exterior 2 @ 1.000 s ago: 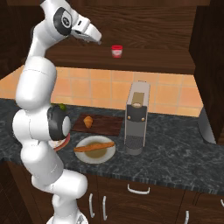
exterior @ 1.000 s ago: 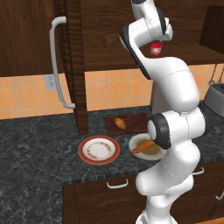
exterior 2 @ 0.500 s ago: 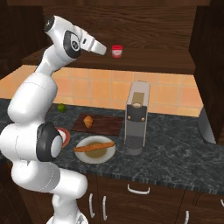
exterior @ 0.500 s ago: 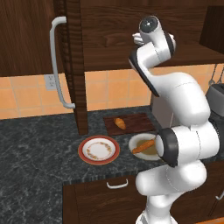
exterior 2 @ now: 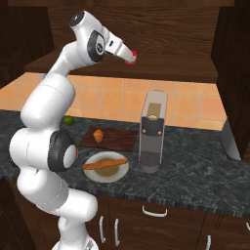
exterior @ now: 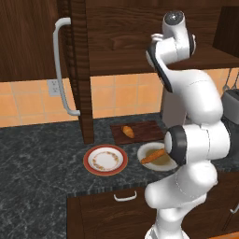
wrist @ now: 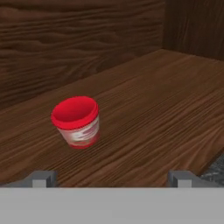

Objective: From the different types of pastries on the counter, select a croissant and place it on the cutting board. Then retrieve a jar of jam from the cabinet and place it alongside the croissant on the cutting board.

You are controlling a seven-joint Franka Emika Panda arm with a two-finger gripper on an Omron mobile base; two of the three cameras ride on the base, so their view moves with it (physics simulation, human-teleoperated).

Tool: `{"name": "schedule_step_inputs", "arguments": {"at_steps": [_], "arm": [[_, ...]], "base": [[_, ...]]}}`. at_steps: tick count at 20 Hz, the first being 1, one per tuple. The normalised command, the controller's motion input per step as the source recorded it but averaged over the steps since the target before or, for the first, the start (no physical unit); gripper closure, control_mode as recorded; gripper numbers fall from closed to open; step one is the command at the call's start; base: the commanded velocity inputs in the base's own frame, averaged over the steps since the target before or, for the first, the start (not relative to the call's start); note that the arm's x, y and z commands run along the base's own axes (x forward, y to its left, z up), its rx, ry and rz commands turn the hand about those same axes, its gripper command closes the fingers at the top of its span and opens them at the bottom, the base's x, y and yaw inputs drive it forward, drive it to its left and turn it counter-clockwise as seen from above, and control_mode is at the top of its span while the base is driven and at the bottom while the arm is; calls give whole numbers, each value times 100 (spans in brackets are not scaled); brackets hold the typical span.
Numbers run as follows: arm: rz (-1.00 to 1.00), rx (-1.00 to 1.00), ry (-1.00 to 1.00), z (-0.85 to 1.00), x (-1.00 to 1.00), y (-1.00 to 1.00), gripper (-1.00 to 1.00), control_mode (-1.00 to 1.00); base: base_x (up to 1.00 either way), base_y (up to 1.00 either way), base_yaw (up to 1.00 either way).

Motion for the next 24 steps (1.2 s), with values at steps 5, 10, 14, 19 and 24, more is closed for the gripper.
{"name": "schedule_step_inputs", "arguments": {"at_steps": [5,10,14,19,24], "arm": [[2,1,0,-11,1,-21,-100,-100],[8,-3,-18,-29,-2,0,-100,-100],[7,-1,-20,-26,0,0,-100,-100],[3,0,-5,-12,11,-6,-100,-100],[0,2,2,0,41,-8,-100,-100]], "base": [[0,0,0],[0,0,0],[0,0,0],[0,0,0],[0,0,0]]}}
